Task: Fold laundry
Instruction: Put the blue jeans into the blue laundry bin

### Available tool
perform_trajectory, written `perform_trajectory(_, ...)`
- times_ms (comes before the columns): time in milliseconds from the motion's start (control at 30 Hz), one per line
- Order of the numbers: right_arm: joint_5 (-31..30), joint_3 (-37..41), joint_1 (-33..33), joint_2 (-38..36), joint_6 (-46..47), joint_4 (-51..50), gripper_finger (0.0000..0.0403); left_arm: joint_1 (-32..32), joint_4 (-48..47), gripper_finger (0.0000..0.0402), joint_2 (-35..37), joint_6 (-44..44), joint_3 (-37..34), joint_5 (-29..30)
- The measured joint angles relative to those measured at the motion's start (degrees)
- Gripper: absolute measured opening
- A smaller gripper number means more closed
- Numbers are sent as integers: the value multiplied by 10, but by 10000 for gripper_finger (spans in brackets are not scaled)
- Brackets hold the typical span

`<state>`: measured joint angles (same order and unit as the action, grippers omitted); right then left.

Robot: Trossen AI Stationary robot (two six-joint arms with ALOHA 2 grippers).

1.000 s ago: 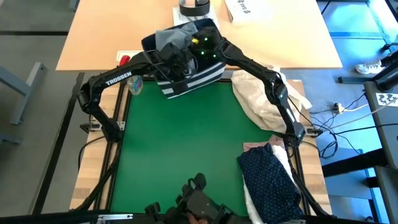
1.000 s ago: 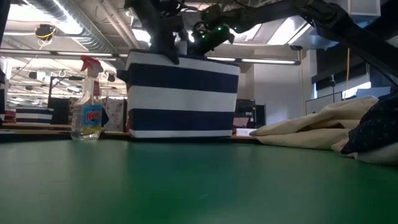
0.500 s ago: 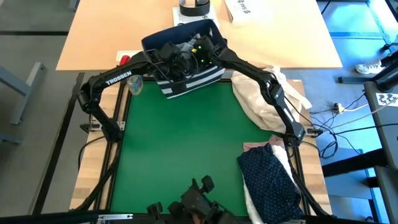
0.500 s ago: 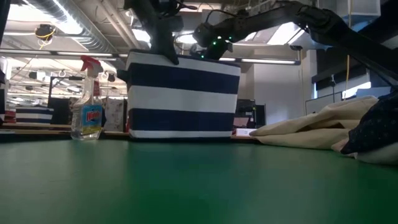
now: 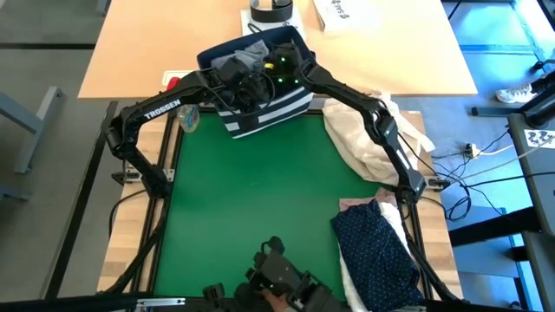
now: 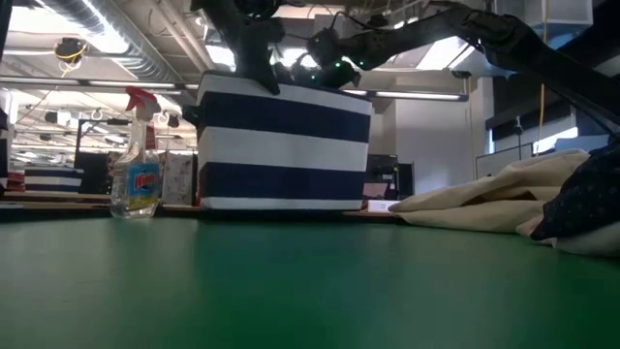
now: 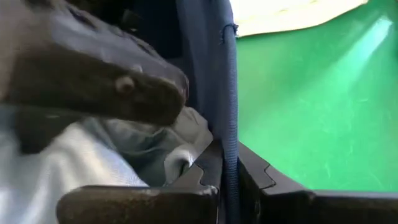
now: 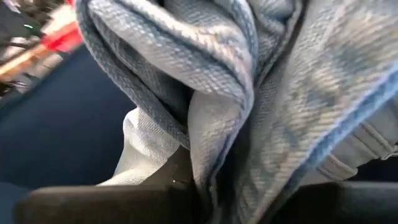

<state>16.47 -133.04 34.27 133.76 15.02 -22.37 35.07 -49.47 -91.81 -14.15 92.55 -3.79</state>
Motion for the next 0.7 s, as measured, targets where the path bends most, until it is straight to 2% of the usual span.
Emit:
perform_trajectory(133,-13,16,19,0,16,-68,85,3,-10,14,0,0,0,1)
perform_trajectory(300,-57,33,32,1,2,-175,86,7,-11,14,0,0,0,6)
perform_trajectory(333,-66,33,31,1,-2,-188,97,7,-12,15,0,0,0,6)
perform_trajectory(467,-67,30,33,1,-8,-231,195,7,-13,15,0,-1,0,8)
perform_trajectory(567,-62,-4,38,3,-18,-275,270,7,-8,15,0,-1,0,9)
perform_trajectory(700,-62,-9,40,-31,-22,-297,330,7,-9,15,0,0,0,15)
